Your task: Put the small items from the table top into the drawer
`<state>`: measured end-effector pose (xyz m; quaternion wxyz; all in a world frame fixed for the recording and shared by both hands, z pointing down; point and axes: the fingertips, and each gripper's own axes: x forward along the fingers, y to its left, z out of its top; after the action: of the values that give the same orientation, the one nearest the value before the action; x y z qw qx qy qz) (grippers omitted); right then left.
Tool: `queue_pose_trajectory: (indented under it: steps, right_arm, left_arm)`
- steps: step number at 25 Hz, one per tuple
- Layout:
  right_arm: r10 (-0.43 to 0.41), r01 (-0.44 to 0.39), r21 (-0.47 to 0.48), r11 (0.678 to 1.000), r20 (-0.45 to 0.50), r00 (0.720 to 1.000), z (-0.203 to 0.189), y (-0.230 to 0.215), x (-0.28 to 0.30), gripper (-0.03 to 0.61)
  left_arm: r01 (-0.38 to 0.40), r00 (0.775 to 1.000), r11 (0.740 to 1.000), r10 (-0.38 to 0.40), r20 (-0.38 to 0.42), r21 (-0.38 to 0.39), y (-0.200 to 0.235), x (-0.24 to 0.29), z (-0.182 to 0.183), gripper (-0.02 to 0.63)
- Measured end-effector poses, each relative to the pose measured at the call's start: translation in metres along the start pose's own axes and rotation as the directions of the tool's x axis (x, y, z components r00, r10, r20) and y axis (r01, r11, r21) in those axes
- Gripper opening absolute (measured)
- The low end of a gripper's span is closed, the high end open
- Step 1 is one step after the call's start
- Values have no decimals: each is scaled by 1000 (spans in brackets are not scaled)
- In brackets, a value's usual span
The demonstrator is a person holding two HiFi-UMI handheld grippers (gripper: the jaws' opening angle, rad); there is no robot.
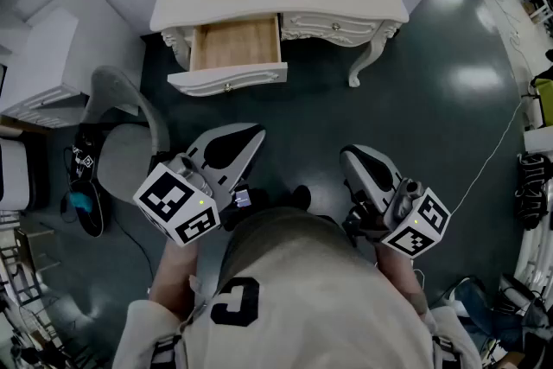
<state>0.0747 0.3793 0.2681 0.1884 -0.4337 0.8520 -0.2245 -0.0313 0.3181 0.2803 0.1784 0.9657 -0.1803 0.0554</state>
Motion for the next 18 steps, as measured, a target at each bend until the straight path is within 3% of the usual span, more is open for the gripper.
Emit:
queue_pose_trajectory:
  steps: [3, 7, 14, 18]
  right_arm:
    - [76, -77, -36, 996, -43, 996, 4, 12, 19, 26]
    - [113, -117, -76, 990, -59, 992, 14, 13, 30, 26]
    - [105, -110, -62, 992, -76, 992, -1, 0, 23, 28]
    - [108, -115, -60, 992, -103, 989, -4, -7, 15, 28]
  left_arm:
    - [-56, 998, 996, 56, 0, 67, 6, -4, 4, 57]
    - [-125, 991, 990, 127, -44, 60, 24, 4, -5, 57]
    - [-98, 987, 989, 111, -118, 109, 8, 26, -26, 57]
    - [-84, 987, 992, 95, -129, 89, -2, 39, -28, 57]
